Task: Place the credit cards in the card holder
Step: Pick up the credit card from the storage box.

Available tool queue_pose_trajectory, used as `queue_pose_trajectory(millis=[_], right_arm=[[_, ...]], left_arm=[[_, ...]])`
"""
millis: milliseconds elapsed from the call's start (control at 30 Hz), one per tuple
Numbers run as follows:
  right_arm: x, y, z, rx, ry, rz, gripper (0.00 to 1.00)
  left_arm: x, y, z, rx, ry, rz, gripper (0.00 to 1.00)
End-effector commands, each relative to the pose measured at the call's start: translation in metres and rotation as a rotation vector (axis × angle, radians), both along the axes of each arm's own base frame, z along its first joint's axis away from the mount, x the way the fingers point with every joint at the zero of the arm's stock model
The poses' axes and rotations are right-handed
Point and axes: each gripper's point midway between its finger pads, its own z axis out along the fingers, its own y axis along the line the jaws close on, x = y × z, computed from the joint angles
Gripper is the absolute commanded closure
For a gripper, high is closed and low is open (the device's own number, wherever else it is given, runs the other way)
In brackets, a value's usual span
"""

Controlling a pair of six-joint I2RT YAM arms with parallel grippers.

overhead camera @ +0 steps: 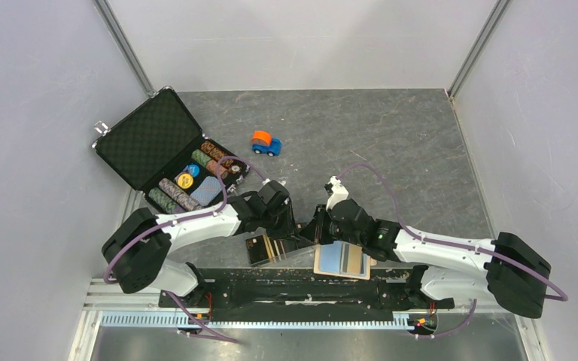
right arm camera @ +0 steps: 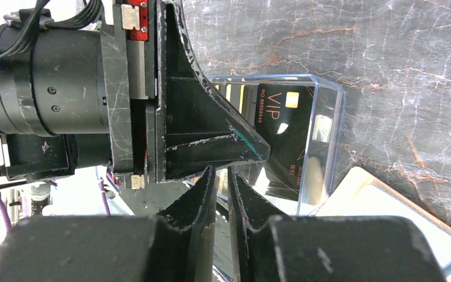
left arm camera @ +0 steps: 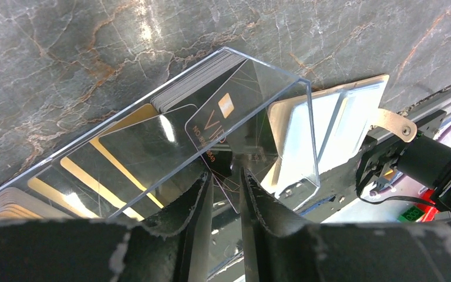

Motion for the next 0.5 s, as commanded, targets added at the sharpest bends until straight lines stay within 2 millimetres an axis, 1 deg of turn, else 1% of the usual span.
queue_pose_trajectory(millis=[0,333,467], right_arm=[[0.0093,0.0034,0.0216,0.02,-0.057,-0.021,0.86],[0.0109,0.0015,0.0228,0.015,-0.064,-0.029,0.86],[0.0112,0.0013,0.0238,0.013,-0.067,-0.029,0.86]], left_arm=[[0.017,-0.0251,0.0359,-0.116,-0.088,0.008,0.7],[0.0181,-0.0261,0.0379,-0.12,-0.1,0.01,0.71],[0.0208,-0.025,0.0428,-0.135,-0.13,0.031,0.71]])
